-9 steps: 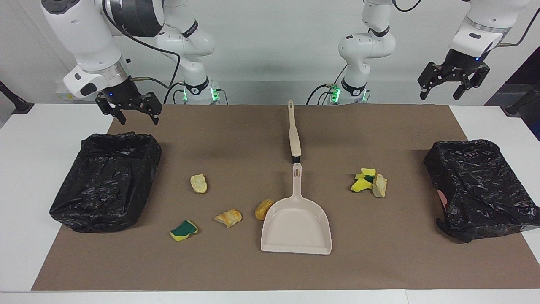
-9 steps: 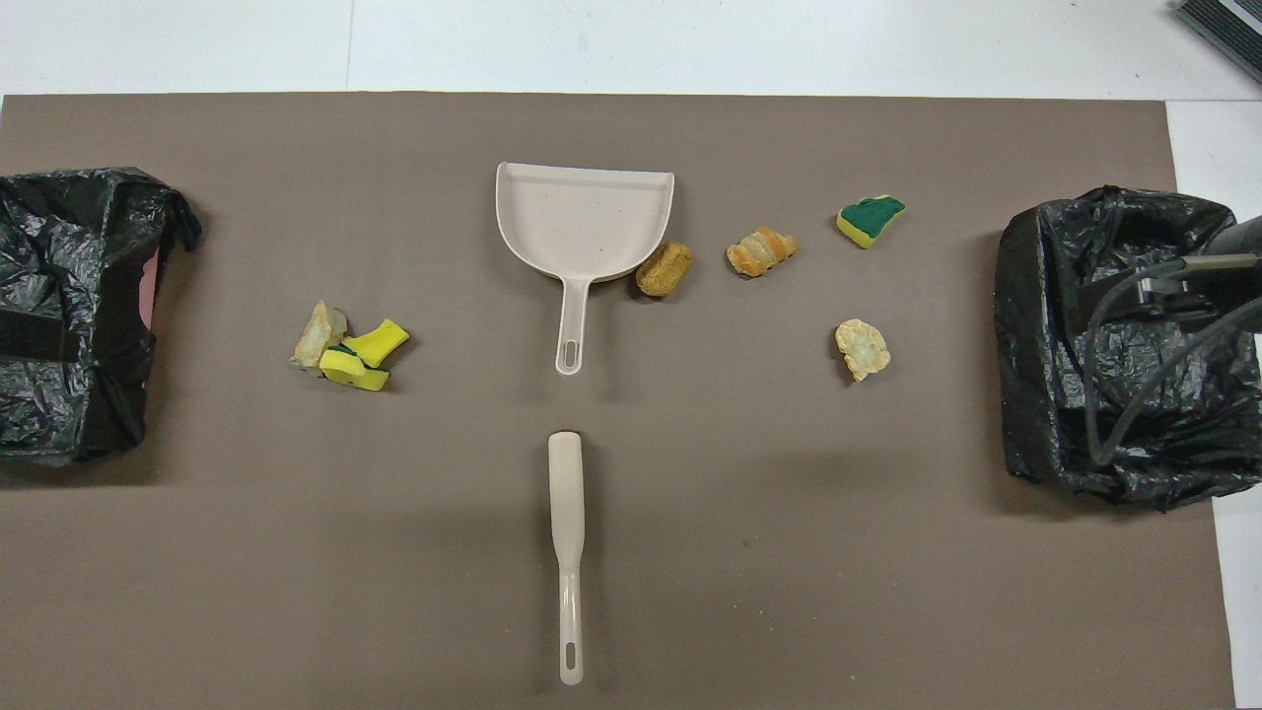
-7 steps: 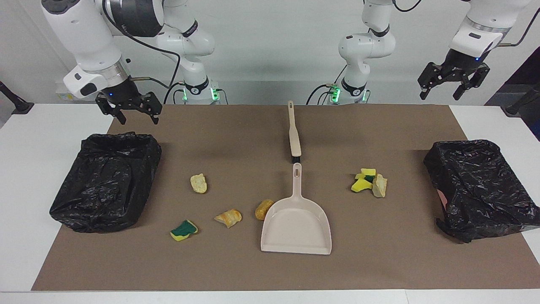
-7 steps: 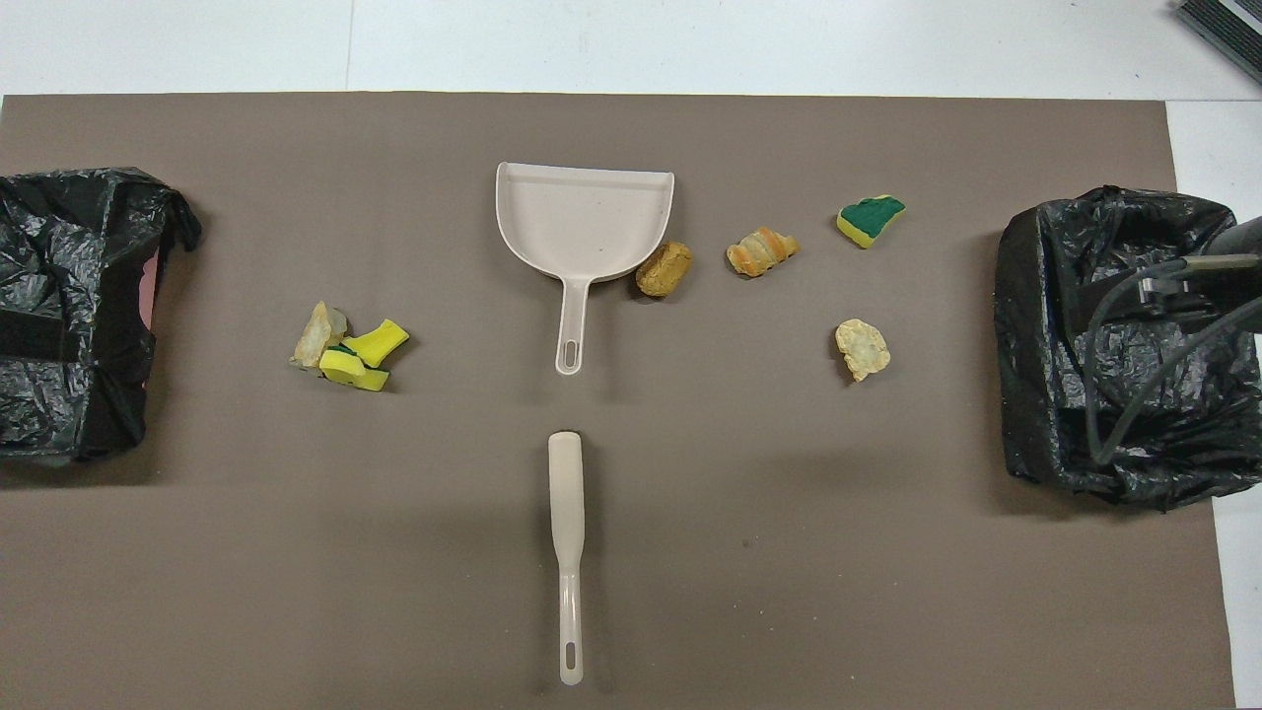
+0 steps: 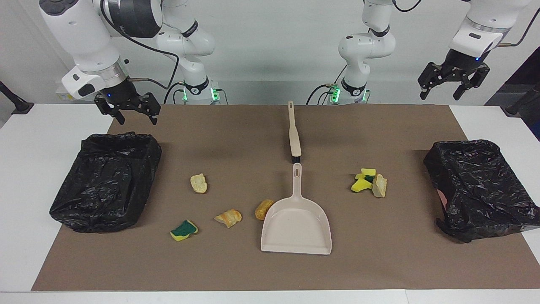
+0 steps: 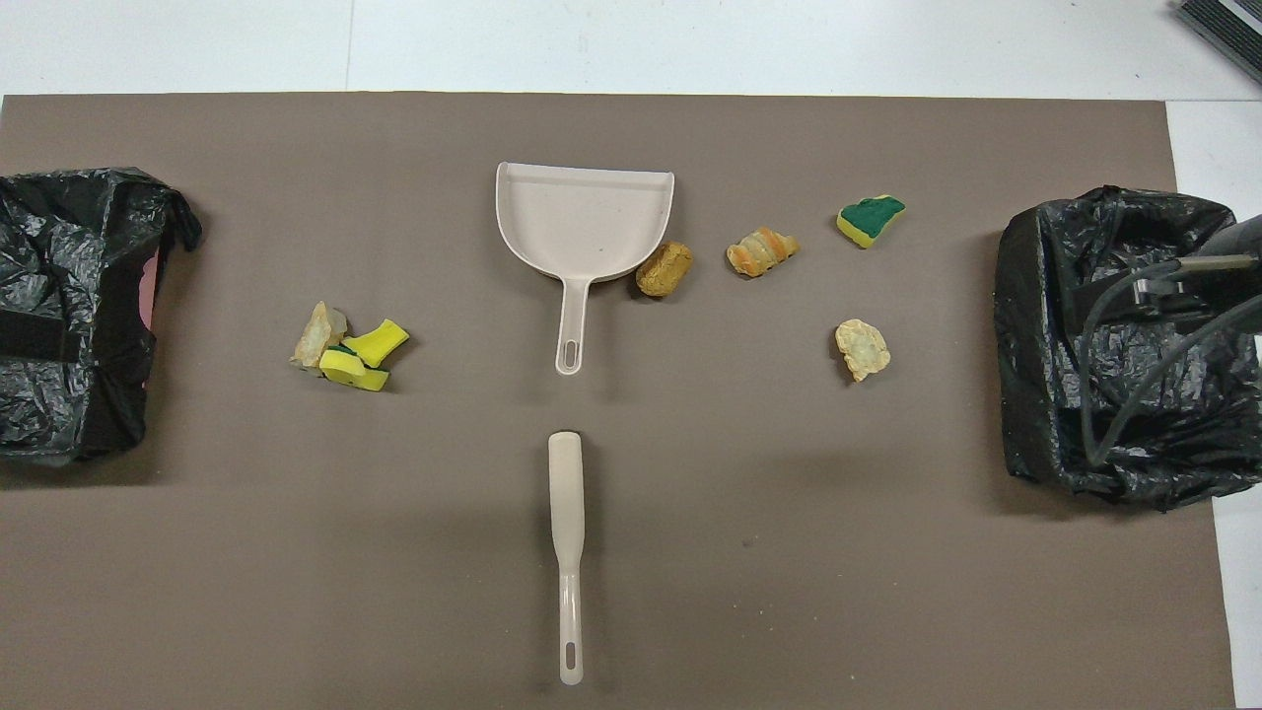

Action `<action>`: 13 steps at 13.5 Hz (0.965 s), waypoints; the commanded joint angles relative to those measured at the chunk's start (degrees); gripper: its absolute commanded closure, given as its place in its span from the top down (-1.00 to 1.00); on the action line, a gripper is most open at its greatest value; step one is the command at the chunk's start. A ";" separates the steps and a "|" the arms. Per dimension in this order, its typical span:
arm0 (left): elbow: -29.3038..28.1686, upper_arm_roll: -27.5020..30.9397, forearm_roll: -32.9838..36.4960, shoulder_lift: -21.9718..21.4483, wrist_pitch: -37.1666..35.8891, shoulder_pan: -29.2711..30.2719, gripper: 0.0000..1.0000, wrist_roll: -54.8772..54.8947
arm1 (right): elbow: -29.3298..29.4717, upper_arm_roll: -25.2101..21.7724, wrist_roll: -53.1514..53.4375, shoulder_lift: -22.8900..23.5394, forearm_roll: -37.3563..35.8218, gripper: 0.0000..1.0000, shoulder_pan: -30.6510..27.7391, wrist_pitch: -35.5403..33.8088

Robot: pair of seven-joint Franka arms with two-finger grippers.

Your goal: Sweep and dump trash in bin

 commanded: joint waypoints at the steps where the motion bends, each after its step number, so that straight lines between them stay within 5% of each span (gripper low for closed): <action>1: -0.76 0.19 -0.21 -0.77 0.29 0.26 1.00 -0.25 | -1.45 0.22 0.82 -1.30 -0.40 1.00 -0.38 0.16; 10: -0.76 -0.07 -0.21 -0.86 -0.41 -0.53 1.00 -0.16 | -2.67 0.31 0.65 -1.82 -0.49 1.00 0.23 0.60; 13: -1.11 -0.16 -0.29 -0.94 -0.32 -0.26 1.00 -0.60 | -7.86 0.75 -0.49 -3.85 -0.40 1.00 0.32 6.92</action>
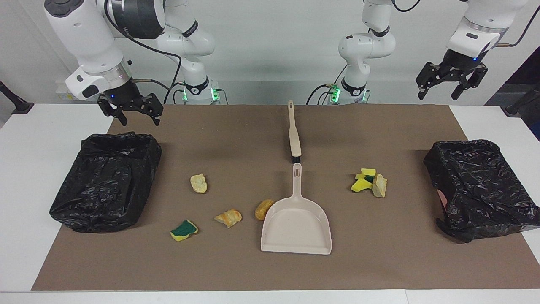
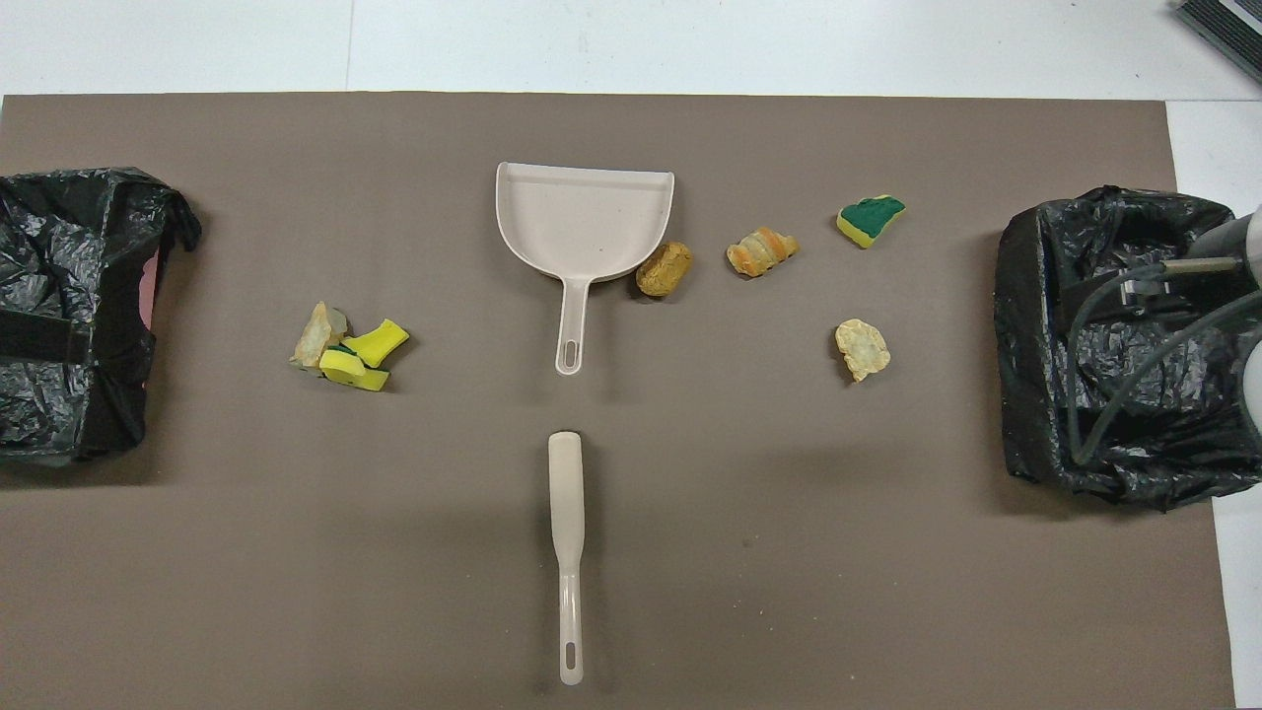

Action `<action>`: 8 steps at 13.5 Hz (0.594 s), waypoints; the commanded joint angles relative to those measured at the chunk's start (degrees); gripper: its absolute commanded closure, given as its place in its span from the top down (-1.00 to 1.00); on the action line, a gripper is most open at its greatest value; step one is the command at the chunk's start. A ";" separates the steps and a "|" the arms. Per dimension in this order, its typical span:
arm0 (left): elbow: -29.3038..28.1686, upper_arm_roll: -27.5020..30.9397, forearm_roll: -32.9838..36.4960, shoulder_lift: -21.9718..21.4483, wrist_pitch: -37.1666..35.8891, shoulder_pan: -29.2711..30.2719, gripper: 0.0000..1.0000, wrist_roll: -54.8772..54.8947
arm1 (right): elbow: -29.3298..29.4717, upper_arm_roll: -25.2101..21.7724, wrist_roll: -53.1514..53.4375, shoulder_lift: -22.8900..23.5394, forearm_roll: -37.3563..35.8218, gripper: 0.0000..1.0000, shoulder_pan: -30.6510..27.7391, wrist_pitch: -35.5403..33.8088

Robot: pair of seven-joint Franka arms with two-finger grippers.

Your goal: Sweep and dump trash in bin

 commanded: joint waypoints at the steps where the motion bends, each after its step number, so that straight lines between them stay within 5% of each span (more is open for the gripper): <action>1: -1.88 0.15 -0.29 -1.38 -0.12 -0.27 1.00 -0.60 | -4.87 0.66 -0.75 -2.44 -0.31 1.00 -0.13 3.26; 6: -7.60 0.15 -0.29 -5.34 0.24 -0.62 1.00 -0.51 | 0.83 0.83 -0.92 1.77 -0.40 1.00 0.93 -0.43; 8: -11.62 -0.20 -0.29 -7.00 0.84 -1.32 1.00 -0.52 | 3.74 4.50 -0.57 4.23 -0.75 1.00 0.93 -0.87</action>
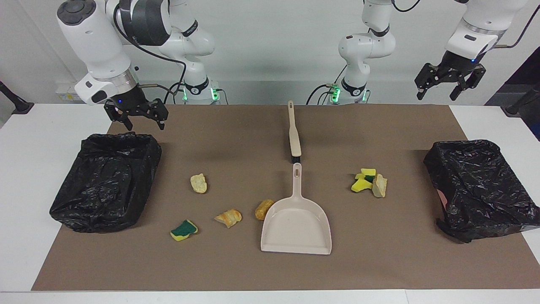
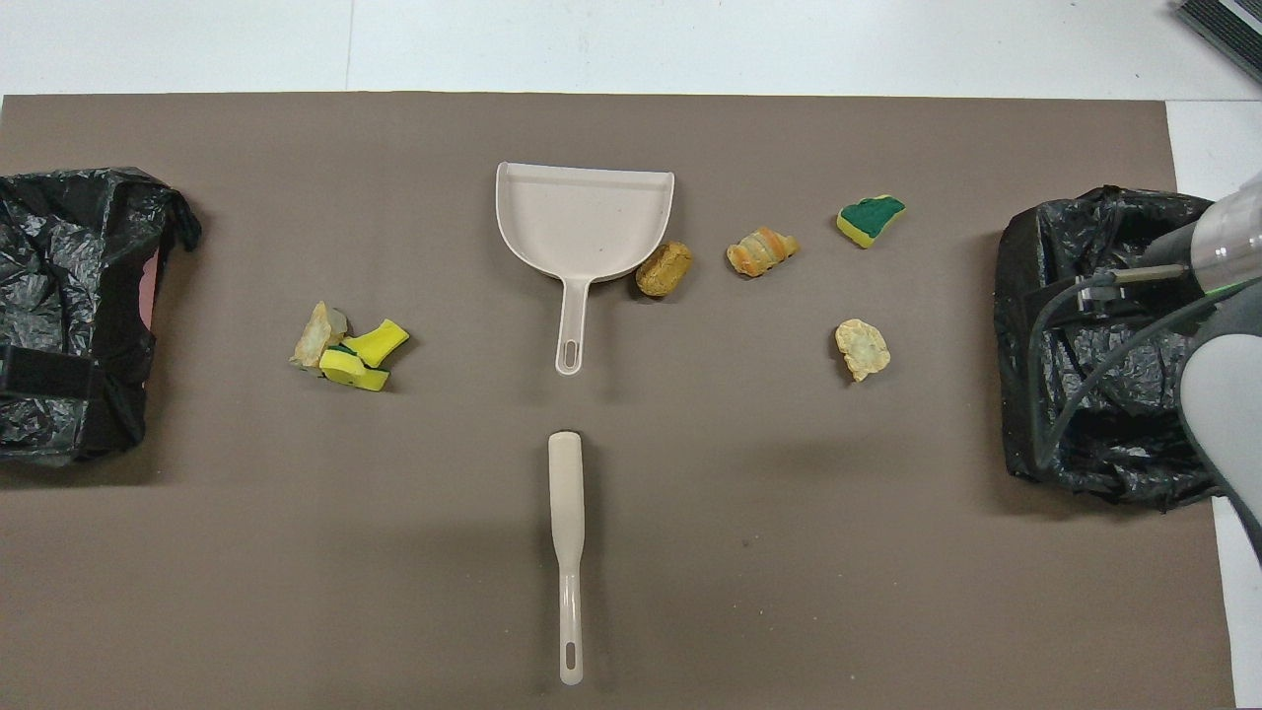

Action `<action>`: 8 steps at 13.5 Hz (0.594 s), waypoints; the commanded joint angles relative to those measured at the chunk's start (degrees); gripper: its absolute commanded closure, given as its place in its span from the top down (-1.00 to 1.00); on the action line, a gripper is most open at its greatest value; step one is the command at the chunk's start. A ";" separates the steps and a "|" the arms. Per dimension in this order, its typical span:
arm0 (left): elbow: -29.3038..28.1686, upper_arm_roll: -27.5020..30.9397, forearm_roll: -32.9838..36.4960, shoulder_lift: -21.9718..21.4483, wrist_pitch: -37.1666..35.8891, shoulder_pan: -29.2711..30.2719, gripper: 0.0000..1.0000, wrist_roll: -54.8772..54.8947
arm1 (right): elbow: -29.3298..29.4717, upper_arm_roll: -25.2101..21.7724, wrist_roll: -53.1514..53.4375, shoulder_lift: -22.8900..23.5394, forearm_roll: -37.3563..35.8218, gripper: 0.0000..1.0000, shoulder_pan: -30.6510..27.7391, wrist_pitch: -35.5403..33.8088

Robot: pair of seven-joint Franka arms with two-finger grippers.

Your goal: Sweep and dump trash in bin

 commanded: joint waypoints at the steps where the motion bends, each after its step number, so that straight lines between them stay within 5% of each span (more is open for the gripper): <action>1: -7.44 0.09 -0.25 -4.23 1.21 -2.84 1.00 -0.60 | 5.68 3.56 -0.13 4.87 -0.75 1.00 -0.01 -2.15; 8: -25.19 0.09 -1.56 -12.23 8.23 -19.08 1.00 -14.90 | 8.68 9.81 4.52 13.76 2.15 1.00 3.39 5.65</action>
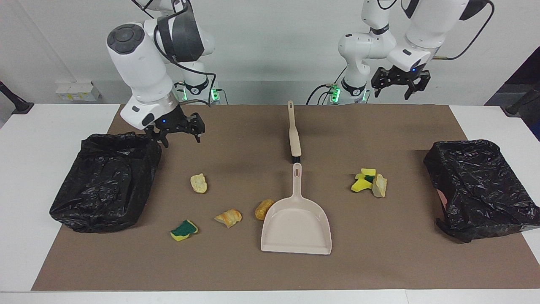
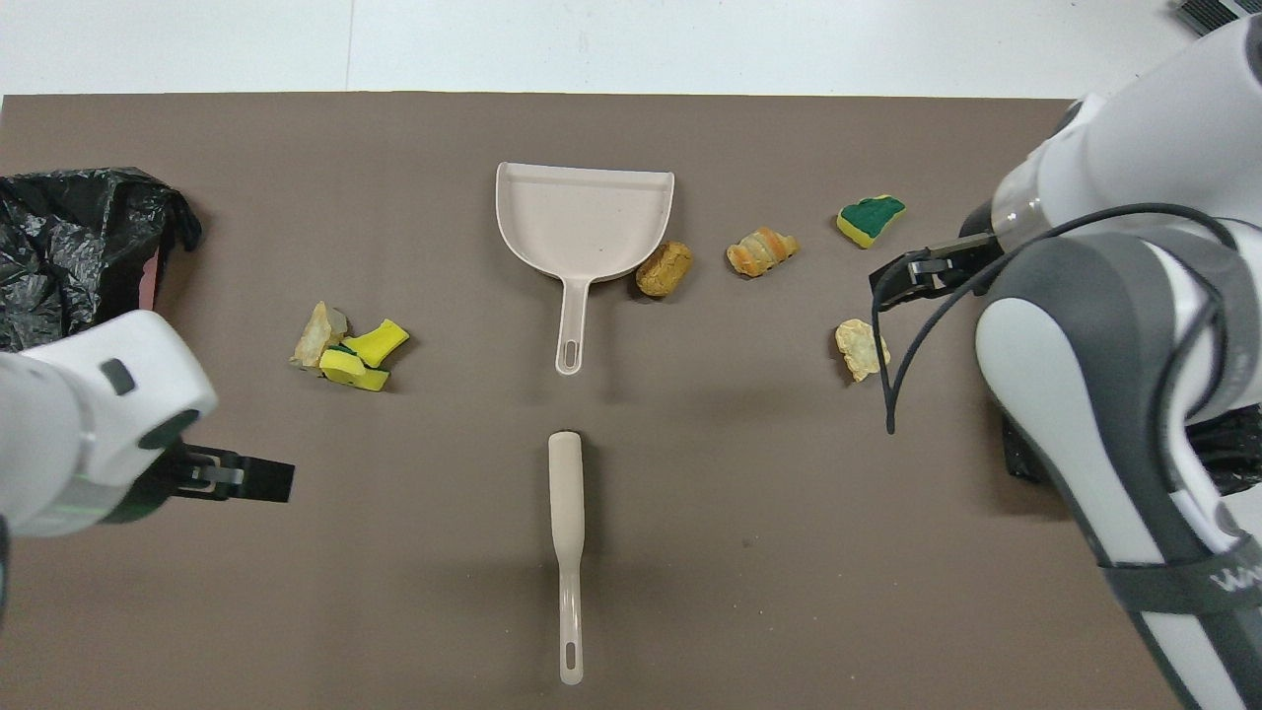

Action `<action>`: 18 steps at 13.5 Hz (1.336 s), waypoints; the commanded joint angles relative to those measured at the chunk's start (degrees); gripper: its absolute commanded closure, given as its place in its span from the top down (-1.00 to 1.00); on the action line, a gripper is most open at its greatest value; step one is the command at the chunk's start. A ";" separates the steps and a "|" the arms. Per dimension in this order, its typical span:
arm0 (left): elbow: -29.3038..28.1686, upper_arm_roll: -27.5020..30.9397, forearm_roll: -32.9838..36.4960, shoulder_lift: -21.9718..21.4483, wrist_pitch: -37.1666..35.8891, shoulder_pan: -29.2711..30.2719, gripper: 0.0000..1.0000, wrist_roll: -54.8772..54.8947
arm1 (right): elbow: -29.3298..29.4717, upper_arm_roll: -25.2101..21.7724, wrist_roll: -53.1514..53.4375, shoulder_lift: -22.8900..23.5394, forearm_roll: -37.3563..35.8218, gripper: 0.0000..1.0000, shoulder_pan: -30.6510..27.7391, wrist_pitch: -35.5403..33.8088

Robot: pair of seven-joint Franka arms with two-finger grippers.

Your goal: Sweep and dump trash in bin

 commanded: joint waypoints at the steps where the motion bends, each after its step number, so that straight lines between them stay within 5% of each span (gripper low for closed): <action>1: -9.15 0.94 -1.48 -4.67 5.29 -7.83 1.00 -8.31 | 2.33 0.51 3.88 4.30 0.47 1.00 3.92 4.12; 8: -25.66 0.94 -2.54 -6.25 25.74 -26.91 1.00 -31.97 | 2.42 0.51 20.32 12.12 -0.14 1.00 12.62 20.02; 11: -29.90 0.94 -2.90 -1.01 34.53 -34.65 1.00 -38.21 | 6.88 0.15 28.65 17.03 -1.19 1.00 16.23 23.48; 18: -32.90 1.12 -4.30 5.61 45.21 -37.31 1.00 -39.64 | 13.57 0.68 37.38 25.30 -5.24 1.00 21.42 23.65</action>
